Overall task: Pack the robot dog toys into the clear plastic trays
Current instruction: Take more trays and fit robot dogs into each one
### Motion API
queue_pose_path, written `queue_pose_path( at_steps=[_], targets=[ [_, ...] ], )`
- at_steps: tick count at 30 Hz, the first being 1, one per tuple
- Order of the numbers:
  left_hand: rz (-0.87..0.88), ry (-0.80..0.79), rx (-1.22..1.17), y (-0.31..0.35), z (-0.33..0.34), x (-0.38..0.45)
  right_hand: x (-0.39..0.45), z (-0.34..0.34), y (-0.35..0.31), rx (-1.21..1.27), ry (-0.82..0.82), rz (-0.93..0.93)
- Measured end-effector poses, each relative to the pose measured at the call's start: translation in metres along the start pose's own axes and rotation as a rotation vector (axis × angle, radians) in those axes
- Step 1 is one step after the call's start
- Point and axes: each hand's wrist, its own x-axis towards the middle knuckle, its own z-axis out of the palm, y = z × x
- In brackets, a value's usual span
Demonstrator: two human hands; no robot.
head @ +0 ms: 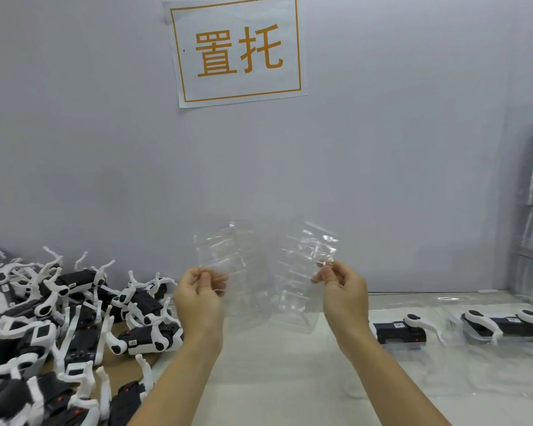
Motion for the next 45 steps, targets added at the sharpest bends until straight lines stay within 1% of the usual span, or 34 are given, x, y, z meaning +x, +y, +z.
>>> queue_pose_path(
  at_steps=[4, 7, 8, 9, 11, 14, 16, 17, 19, 21, 22, 24, 27, 29, 32, 33, 36, 38, 40, 41, 43, 45],
  targets=[
    [-0.149, 0.208, -0.154, -0.008, -0.008, 0.010, 0.010, -0.009, -0.001, 0.056, 0.176, 0.022],
    [-0.284, 0.279, -0.322, -0.016, -0.010, 0.009, 0.013, -0.013, 0.000, 0.108, 0.243, 0.067],
    [-0.334, 0.289, -0.345, -0.021, -0.010, 0.009, 0.014, -0.015, 0.000, 0.121, 0.258, 0.084],
    [-0.392, 0.290, -0.329, -0.027, -0.011, 0.009, 0.015, -0.016, 0.001, 0.135, 0.273, 0.098],
    [-0.532, 0.265, -0.209, -0.041, -0.014, 0.007, 0.016, -0.019, 0.000, 0.165, 0.298, 0.105],
    [-0.731, 0.122, -0.088, -0.061, -0.022, 0.007, 0.017, -0.023, -0.003, 0.227, 0.336, 0.096],
    [-0.784, 0.030, 0.054, -0.065, -0.027, 0.006, 0.017, -0.025, -0.004, 0.279, 0.354, 0.093],
    [-0.767, 0.006, 0.147, -0.066, -0.028, 0.005, 0.017, -0.025, -0.005, 0.303, 0.359, 0.094],
    [-0.648, 0.036, 0.290, -0.065, -0.031, 0.006, 0.016, -0.026, -0.006, 0.338, 0.356, 0.100],
    [-0.509, 0.068, 0.340, -0.062, -0.031, 0.008, 0.014, -0.026, -0.008, 0.369, 0.337, 0.108],
    [-0.468, 0.049, 0.344, -0.061, -0.030, 0.009, 0.013, -0.025, -0.009, 0.387, 0.325, 0.111],
    [-0.450, -0.041, 0.304, -0.061, -0.026, 0.007, 0.012, -0.023, -0.011, 0.415, 0.299, 0.123],
    [-0.532, -0.218, 0.115, -0.062, -0.020, 0.002, 0.010, -0.023, -0.011, 0.424, 0.245, 0.146],
    [-0.506, -0.281, 0.145, -0.060, -0.018, -0.001, 0.009, -0.022, -0.010, 0.413, 0.193, 0.155],
    [-0.299, -0.306, 0.294, -0.049, -0.016, -0.005, 0.008, -0.019, -0.010, 0.440, 0.109, 0.192],
    [-0.230, -0.309, 0.306, -0.042, -0.014, -0.008, 0.007, -0.018, -0.011, 0.453, 0.075, 0.206],
    [-0.073, -0.349, 0.215, -0.016, -0.004, -0.014, 0.005, -0.014, -0.013, 0.458, -0.038, 0.225],
    [0.033, -0.413, 0.153, 0.001, 0.002, -0.019, 0.002, -0.009, -0.018, 0.456, -0.106, 0.228],
    [0.153, -0.461, 0.152, 0.014, 0.006, -0.024, 0.001, -0.004, -0.022, 0.423, -0.126, 0.217],
    [0.219, -0.456, 0.178, 0.018, 0.008, -0.026, 0.000, -0.002, -0.024, 0.395, -0.118, 0.210],
    [0.349, -0.399, 0.240, 0.023, 0.009, -0.028, 0.001, 0.002, -0.026, 0.388, -0.097, 0.209],
    [0.444, -0.349, 0.282, 0.024, 0.009, -0.028, -0.001, 0.006, -0.031, 0.462, -0.085, 0.232]
  ],
)
